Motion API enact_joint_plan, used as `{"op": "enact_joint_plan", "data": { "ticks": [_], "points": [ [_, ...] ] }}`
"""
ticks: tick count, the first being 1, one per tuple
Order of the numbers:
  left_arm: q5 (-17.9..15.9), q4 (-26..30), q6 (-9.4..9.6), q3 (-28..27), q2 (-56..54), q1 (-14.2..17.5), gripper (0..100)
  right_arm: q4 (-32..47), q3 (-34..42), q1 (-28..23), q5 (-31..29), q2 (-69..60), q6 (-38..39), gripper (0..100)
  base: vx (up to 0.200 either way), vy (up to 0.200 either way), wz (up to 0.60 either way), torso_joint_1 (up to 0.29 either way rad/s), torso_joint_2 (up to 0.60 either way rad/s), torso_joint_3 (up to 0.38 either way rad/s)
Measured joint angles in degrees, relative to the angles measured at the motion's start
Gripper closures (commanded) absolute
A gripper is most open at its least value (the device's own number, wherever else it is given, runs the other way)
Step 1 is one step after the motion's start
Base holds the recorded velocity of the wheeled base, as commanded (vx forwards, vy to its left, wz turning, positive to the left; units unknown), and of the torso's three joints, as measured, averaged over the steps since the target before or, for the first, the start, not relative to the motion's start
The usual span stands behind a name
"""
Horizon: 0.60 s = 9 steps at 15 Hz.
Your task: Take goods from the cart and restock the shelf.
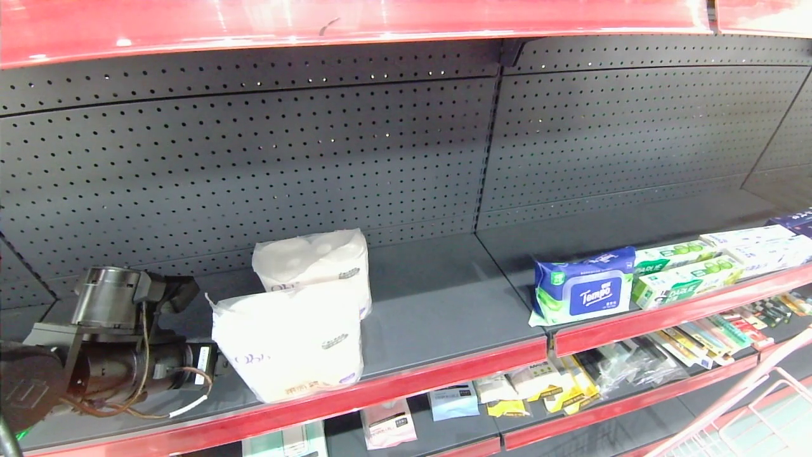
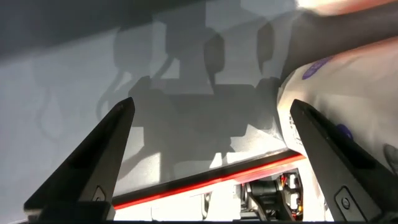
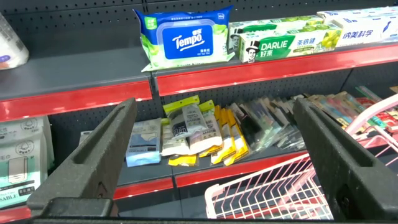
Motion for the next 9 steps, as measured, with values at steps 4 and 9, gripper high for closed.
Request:
{"op": "enact_joint_plan", "data": {
  "ticks": [4,9],
  "points": [
    [0.0,0.0,0.0,-0.16,0.07,-0.69,0,0.0,0.0,0.0,0.0,0.0,-0.02,0,0.0,0.0,0.0,0.0,0.0,0.0],
    [0.11,0.07,-0.05,-0.2,0.07,-1.35,0,0.0,0.0,0.0,-0.02,0.0,0.0,0,0.0,0.0,0.0,0.0,0.0,0.0]
  ]
}}
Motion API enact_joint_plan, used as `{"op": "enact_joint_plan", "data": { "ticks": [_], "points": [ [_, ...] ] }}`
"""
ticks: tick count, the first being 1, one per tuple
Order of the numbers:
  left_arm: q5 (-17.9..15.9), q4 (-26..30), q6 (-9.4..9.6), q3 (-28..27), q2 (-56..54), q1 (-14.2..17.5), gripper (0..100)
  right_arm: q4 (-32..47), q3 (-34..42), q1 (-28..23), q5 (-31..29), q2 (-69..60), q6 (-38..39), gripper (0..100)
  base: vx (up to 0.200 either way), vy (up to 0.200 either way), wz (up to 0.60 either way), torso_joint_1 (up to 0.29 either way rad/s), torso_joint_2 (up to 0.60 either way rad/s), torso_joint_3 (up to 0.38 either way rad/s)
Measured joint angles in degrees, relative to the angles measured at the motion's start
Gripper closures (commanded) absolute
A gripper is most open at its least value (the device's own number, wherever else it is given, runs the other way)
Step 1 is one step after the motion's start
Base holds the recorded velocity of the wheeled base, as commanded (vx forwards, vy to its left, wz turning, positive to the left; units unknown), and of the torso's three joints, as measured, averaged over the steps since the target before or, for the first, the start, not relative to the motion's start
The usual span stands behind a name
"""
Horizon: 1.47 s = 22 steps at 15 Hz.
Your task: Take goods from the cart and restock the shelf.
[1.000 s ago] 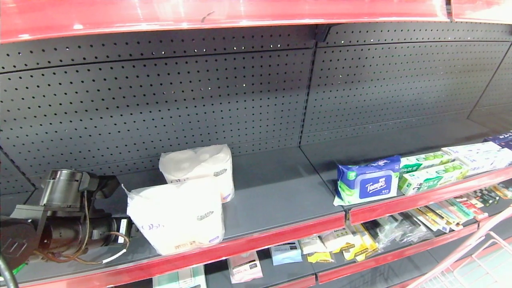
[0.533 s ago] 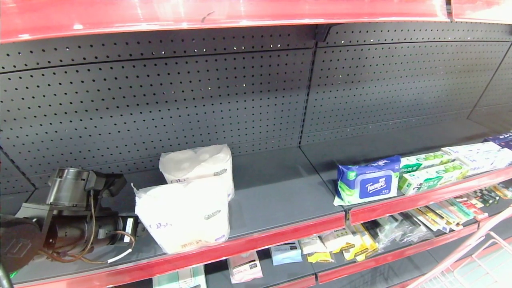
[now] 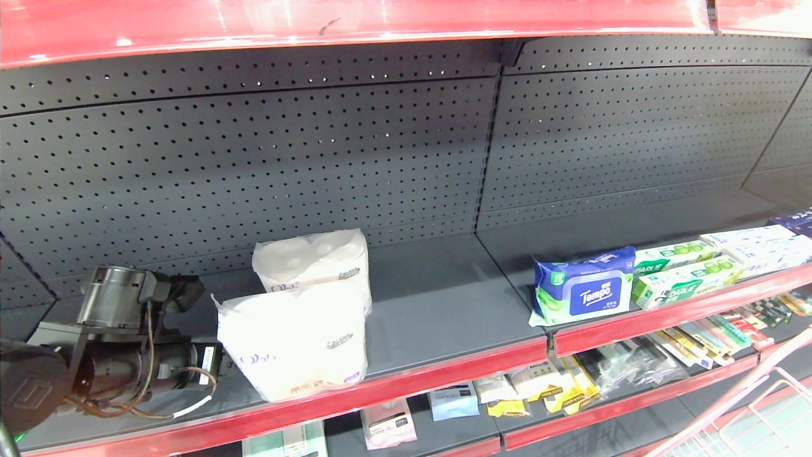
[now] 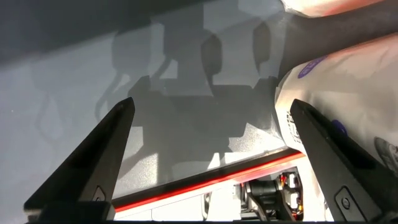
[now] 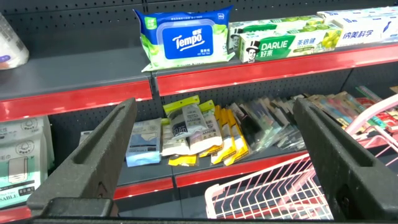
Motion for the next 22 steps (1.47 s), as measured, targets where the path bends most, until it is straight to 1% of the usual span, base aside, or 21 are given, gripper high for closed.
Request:
{"op": "enact_joint_plan", "data": {
  "ticks": [4,22],
  "points": [
    [0.05,0.0,-0.13,0.09,0.02,-0.89,0,0.0,0.0,0.0,0.02,0.0,-0.05,0,0.0,0.0,0.0,0.0,0.0,0.0],
    [0.02,-0.21,-0.16,-0.46,1.4,-1.33,0,0.0,0.0,0.01,0.02,0.0,-0.05,0,0.0,0.0,0.0,0.0,0.0,0.0]
  ]
}}
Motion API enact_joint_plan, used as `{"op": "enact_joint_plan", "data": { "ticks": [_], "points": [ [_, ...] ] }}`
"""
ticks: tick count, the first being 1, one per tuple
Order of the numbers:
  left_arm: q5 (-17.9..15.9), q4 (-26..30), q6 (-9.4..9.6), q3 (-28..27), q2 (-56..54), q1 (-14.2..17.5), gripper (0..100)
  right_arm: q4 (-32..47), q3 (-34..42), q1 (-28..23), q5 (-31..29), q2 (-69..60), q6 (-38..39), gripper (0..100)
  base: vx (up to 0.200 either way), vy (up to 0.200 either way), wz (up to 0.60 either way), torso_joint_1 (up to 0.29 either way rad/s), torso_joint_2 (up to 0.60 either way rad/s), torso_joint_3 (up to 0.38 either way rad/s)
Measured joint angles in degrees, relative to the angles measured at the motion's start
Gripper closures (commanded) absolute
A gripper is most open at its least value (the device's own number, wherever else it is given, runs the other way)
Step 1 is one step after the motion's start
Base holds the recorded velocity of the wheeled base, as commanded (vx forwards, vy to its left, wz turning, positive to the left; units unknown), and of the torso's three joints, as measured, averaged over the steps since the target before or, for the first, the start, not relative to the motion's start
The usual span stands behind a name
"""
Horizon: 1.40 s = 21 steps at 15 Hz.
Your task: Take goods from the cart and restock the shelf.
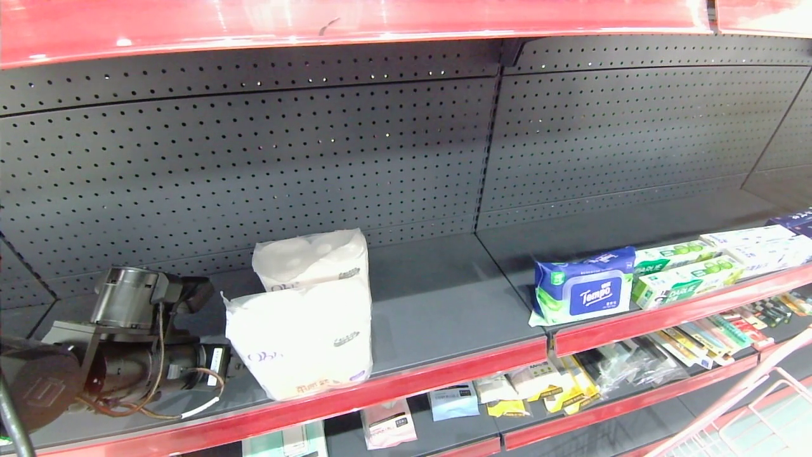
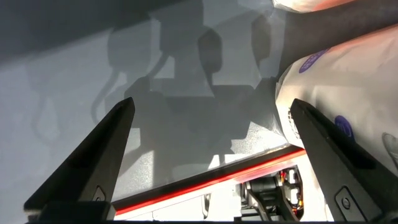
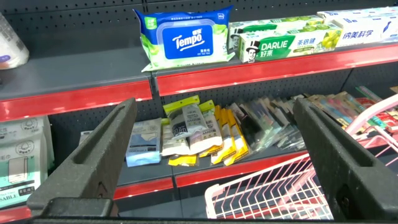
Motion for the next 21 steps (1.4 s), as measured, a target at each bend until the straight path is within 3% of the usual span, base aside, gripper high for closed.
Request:
{"op": "enact_joint_plan", "data": {
  "ticks": [13,16,19,21],
  "points": [
    [0.07,0.11,-0.01,-0.44,0.5,-0.83,0,0.0,0.0,-0.01,0.0,0.0,0.02,0,0.0,0.0,0.0,0.0,0.0,0.0],
    [1.4,0.02,0.44,0.28,-0.02,0.48,0,0.0,0.0,-0.01,0.0,0.0,0.02,0,0.0,0.0,0.0,0.0,0.0,0.0],
    [2.28,-0.17,2.84,1.33,-3.77,5.44,0,0.0,0.0,-0.01,0.0,0.0,0.05,0,0.0,0.0,0.0,0.0,0.0,0.0],
    [2.18,-1.1,7.11,2.73,-11.04,10.61,0,0.0,0.0,0.0,-0.02,0.0,0.05,0,0.0,0.0,0.0,0.0,0.0,0.0]
  ]
}}
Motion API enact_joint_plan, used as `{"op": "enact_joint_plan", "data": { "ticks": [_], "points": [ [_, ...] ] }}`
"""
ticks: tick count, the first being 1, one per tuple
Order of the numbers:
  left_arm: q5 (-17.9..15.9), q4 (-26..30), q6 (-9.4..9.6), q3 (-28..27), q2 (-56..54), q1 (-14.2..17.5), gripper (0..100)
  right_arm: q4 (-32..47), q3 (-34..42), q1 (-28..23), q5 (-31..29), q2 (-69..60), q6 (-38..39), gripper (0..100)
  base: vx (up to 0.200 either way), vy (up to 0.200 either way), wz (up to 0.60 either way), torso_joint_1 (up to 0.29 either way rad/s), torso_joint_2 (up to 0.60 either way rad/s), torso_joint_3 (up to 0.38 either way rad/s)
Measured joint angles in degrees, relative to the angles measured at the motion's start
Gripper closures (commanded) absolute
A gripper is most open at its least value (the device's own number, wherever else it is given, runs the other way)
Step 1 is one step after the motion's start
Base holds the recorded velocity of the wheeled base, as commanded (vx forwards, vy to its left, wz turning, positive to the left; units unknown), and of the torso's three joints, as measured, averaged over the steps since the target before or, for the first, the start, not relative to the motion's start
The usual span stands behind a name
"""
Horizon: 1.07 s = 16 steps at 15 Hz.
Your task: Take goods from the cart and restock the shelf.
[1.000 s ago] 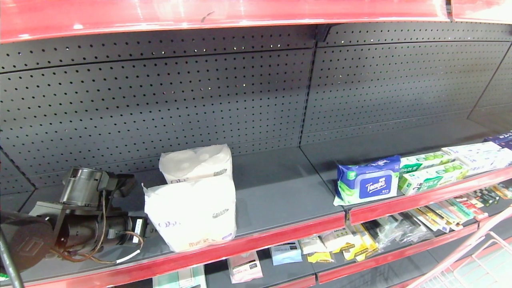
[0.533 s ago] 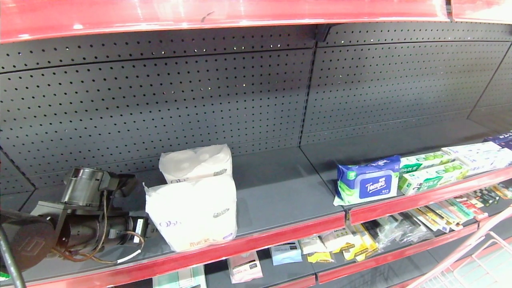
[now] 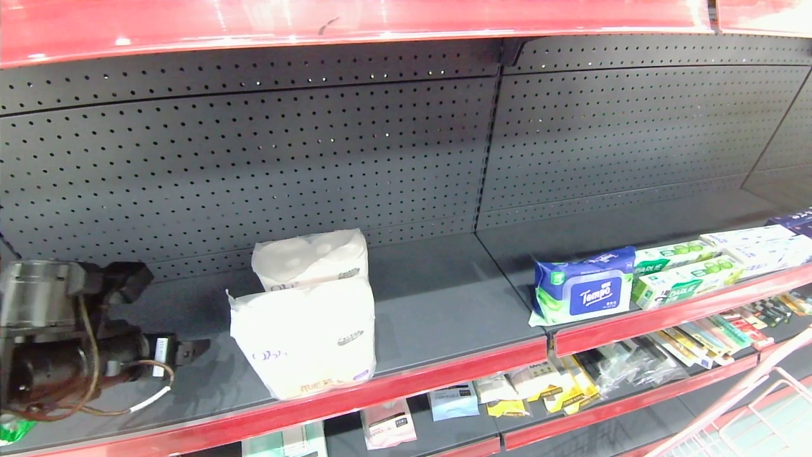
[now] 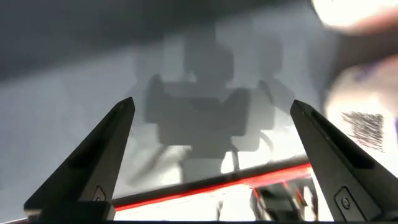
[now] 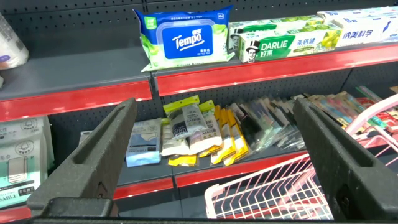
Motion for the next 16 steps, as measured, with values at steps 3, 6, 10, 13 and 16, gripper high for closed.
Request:
{"op": "enact_joint_plan", "data": {
  "ticks": [3,6,10,13,16],
  "points": [
    [-1.46,0.35,4.34,3.61,-15.17,6.53,0,0.0,0.0,-0.01,0.02,0.0,-0.02,0,0.0,0.0,0.0,0.0,0.0,0.0],
    [-4.1,9.91,4.29,7.61,-38.78,9.9,0,0.0,0.0,-0.01,0.02,0.0,-0.02,0,0.0,0.0,0.0,0.0,0.0,0.0],
    [-6.02,25.69,-0.15,11.63,-68.01,11.8,0,-0.02,0.0,-0.01,0.02,0.0,0.0,0,0.0,0.0,0.0,0.0,0.0,0.0],
    [-4.16,30.96,-2.06,17.23,-80.65,12.42,0,-0.02,0.0,0.0,0.02,0.0,-0.02,0,0.0,0.0,0.0,0.0,0.0,0.0],
    [-3.15,27.53,-2.0,20.02,-84.71,12.54,0,0.0,0.0,0.0,0.02,0.0,0.0,0,0.0,0.0,0.0,0.0,0.0,0.0]
  ]
}}
